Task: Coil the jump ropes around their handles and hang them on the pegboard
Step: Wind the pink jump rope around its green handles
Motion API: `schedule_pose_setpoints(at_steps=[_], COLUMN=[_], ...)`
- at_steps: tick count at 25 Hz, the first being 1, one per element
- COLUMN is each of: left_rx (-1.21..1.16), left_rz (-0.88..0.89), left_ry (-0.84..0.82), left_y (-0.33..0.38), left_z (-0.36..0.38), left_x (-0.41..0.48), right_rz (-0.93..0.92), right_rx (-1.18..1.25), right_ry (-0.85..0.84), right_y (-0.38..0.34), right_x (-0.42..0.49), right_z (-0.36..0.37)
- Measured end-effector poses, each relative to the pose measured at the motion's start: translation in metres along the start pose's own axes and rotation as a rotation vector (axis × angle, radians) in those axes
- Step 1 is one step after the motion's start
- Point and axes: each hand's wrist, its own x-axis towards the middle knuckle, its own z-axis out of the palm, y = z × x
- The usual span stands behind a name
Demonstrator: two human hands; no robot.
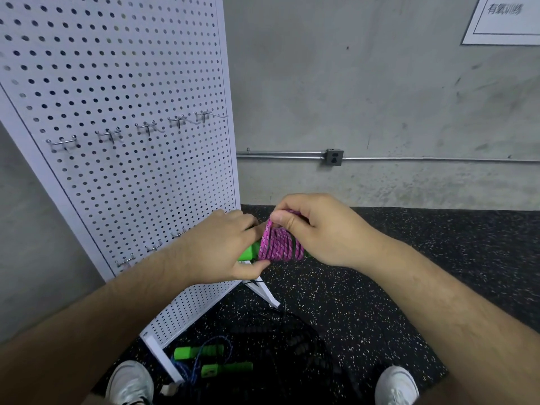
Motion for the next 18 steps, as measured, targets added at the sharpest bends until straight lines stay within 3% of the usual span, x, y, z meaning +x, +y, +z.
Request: schedule_pose_setpoints(at_steps=[7,11,14,16,18], left_rx=[-0.127,-0.259,-0.254,-0.222,-0.32], left_rz=[-0.019,0.059,-0.002,-0.141,-0.344], left_ry=[0.014,0.182,0.276,0.287,0.28], left_y=[0.008,0.023,0.03,0.025,0.013], left_z=[-0.011,-0.024,-0.023,-0.02,-0.019], left_x=[-0.002,-0.003,0.001,0.006,0.009], right_rz=[0.09,0.215,0.427,0.498,0.339], right_rx=[0.079,0.41,0.686,0.49,0.353], right_ry=[0.019,-0.062,-0.177,-0.228,-0.151], right_y=[0.032,0.064,0.069,0.05,0.024], right_x=[0.015,0.022,0.018,0.014,0.013], right_z=[-0.015,-0.019,0.004,0.029,0.052])
